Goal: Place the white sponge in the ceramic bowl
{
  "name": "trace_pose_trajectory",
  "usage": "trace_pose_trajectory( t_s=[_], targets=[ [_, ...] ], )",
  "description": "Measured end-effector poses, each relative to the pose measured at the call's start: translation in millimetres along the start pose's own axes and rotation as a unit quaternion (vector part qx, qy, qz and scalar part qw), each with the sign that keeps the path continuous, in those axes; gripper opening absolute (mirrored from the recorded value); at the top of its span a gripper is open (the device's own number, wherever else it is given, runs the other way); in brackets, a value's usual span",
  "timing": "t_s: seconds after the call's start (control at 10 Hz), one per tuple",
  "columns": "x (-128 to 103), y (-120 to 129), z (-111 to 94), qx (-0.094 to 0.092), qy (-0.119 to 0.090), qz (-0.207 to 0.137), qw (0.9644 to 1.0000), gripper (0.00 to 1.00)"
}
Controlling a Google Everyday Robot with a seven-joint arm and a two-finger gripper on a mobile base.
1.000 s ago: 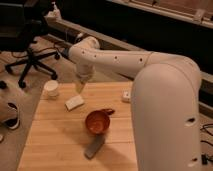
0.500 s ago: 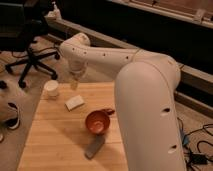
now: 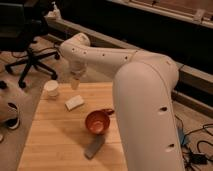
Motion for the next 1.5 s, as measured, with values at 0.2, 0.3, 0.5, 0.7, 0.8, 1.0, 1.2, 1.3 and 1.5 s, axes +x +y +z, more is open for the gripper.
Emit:
trace_pose_trajectory(
  t_s=[0.2, 0.3, 0.5, 0.7, 0.8, 1.0, 1.2, 1.3, 1.5],
  targets=[
    [0.1, 0.5, 0.6, 0.0, 0.001, -0.001, 1.0, 0.65],
    [0.1, 0.2, 0.7, 0.001, 0.0, -0.005, 1.0, 0.65],
    [-13.2, -2.4, -6.1, 0.03, -0.024, -0.067, 0.997, 0.65],
    [-30.9, 0.4, -12.8, 0.064, -0.045, -0.16, 0.984, 0.65],
    [-36.8, 2.4, -13.0, 0.075, -0.053, -0.207, 0.974, 0.65],
    [-38.8, 12.6, -3.2, 0.07, -0.063, -0.308, 0.9466, 0.65],
    [-32.5, 17.9, 8.8, 0.052, -0.075, -0.39, 0.9164, 0.65],
    [-26.4, 13.9, 15.0, 0.044, -0.079, -0.425, 0.9005, 0.65],
    [-24.4, 3.3, 27.8, 0.03, -0.081, -0.467, 0.8802, 0.65]
  ],
)
